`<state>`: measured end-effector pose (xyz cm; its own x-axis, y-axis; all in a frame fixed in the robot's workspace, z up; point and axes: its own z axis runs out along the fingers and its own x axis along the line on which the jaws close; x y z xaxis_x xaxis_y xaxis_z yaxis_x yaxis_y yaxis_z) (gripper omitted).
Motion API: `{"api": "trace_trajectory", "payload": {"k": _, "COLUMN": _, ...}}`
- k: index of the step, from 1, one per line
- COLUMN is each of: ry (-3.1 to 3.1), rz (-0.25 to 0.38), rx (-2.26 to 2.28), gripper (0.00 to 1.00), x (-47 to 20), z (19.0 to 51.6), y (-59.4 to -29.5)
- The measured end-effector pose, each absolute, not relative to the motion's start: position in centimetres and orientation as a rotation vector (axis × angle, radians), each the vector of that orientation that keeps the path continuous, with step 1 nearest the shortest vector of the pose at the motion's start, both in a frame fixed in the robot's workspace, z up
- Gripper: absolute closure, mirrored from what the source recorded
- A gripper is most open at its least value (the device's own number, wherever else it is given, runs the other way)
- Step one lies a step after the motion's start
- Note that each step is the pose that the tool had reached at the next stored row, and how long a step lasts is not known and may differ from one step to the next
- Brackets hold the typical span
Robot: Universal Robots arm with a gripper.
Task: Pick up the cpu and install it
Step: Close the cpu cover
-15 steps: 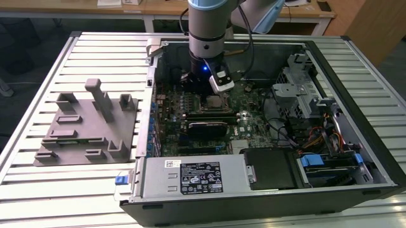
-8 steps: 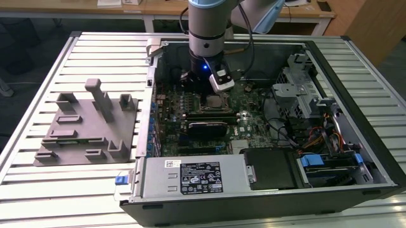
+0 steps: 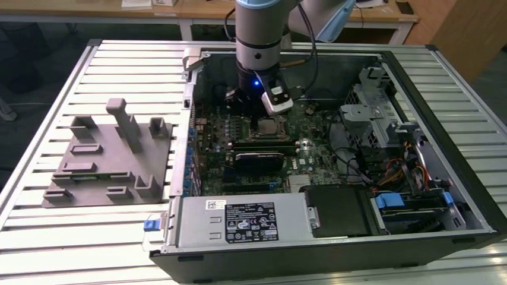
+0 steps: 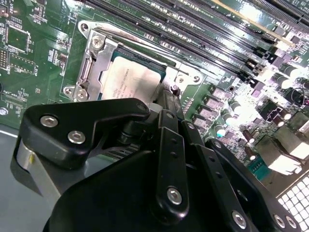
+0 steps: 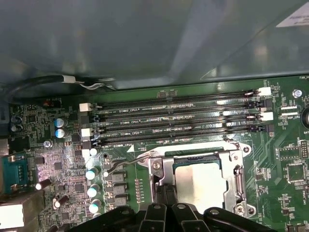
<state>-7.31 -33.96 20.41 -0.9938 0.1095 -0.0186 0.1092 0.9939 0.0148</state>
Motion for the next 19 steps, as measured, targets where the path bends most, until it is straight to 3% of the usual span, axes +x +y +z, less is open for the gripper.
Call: {"api": "trace_trajectory", "payload": {"k": 19, "ry": 3.117, "rz": 0.022, "rx": 0.171, "gripper": 0.89, "x": -6.6, "z": 22.2, "y": -34.0}}
